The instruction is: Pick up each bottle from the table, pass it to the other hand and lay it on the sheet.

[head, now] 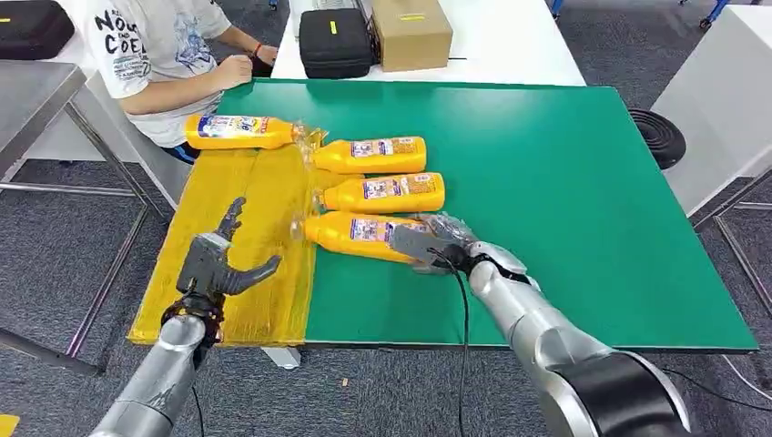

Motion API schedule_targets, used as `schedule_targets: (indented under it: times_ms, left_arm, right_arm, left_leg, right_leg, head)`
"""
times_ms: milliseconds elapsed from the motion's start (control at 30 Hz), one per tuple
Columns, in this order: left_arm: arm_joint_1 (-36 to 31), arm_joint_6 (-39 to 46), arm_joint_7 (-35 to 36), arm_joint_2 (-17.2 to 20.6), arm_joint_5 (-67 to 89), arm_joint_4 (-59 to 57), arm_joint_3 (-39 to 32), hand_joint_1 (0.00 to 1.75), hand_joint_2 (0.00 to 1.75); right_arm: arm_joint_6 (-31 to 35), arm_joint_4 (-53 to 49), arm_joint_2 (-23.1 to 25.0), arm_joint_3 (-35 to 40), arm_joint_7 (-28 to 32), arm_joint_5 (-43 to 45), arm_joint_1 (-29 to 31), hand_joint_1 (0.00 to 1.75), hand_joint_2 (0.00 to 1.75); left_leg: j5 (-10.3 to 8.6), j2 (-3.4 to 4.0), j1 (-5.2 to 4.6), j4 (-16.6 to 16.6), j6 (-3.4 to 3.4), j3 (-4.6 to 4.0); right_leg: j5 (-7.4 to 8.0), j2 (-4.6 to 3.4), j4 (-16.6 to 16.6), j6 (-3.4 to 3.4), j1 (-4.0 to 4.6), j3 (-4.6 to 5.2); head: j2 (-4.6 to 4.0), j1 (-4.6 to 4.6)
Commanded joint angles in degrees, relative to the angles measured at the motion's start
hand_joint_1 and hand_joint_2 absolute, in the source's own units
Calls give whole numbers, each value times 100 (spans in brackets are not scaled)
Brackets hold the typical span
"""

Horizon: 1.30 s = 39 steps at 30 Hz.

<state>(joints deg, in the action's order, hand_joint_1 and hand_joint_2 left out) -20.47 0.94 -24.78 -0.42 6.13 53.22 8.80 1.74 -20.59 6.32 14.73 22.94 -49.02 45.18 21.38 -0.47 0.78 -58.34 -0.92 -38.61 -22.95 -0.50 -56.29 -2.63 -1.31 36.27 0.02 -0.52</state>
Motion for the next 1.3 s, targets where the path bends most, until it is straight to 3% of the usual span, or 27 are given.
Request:
schedule_targets:
  times_ms: [33, 200, 367, 467, 567, 667, 833, 1067, 1300]
  left_arm:
    - [587, -465, 374, -57, -1571, 545, -1263, 0, 175]
    - [807, -437, 472, -122, -2151, 899, -1559, 0, 175]
    - [841, -726, 636, -107, -2531, 939, -1508, 0, 175]
    - [816, -1138, 712, -155, -2761, 909, -1216, 0, 175]
    - [753, -1158, 712, -210, -2756, 888, -1042, 0, 175]
    - [741, -1141, 704, -204, -2767, 882, -1020, 0, 175]
    - [476, -1375, 714, -398, -2609, 796, -295, 0, 175]
    - [375, -1711, 610, -467, -2402, 986, 646, 0, 175]
    - [377, -1865, 548, -456, -2384, 1299, 956, 0, 175]
  right_arm:
    - [724, -1633, 185, -731, 753, 850, -819, 175, 175]
    - [809, -2624, 233, -763, 645, 1095, -1321, 175, 175]
    - [759, -2721, 278, -765, 710, 1218, -1430, 175, 175]
    - [503, -2392, 417, -665, 956, 1382, -1393, 175, 175]
    - [451, -2211, 515, -628, 1080, 1472, -1383, 175, 175]
    - [472, -2170, 514, -616, 1096, 1475, -1364, 175, 175]
    - [-70, -1506, 890, -414, 1454, 1843, -1319, 175, 175]
    - [-519, -1051, 1137, -204, 1641, 2105, -1269, 175, 175]
    - [-704, -783, 1190, -1, 1657, 2098, -1249, 175, 175]
  left_leg:
    - [16, 14, 5, 5, 3, 30]
    - [25, 12, 6, 0, 9, 28]
    - [16, 3, 4, 2, 8, 13]
    - [25, -3, 5, 0, 8, 32]
    - [12, -2, 4, 4, 9, 9]
    - [27, -6, 5, 1, 10, 39]
    - [30, -5, 6, -2, 7, 44]
    - [23, -17, 7, -1, 8, 32]
    - [15, -7, 6, 1, 9, 15]
  right_leg:
    - [-13, -7, 8, 14, 8, -28]
    - [-19, -4, 2, 16, 9, -25]
    - [-15, 1, 2, 12, 5, -12]
    - [-25, 9, 2, 19, 8, -34]
    - [-12, 4, 4, 11, 5, -10]
    - [-29, 15, 1, 21, 9, -41]
    - [-31, 14, 2, 20, 10, -48]
    - [-27, 25, 1, 18, 10, -37]
    - [-16, 11, 2, 13, 7, -17]
  head:
    - [0, 2]
    - [0, 2]
    - [0, 2]
    - [0, 2]
    - [0, 2]
    - [0, 2]
    - [0, 2]
    - [0, 2]
    - [0, 2]
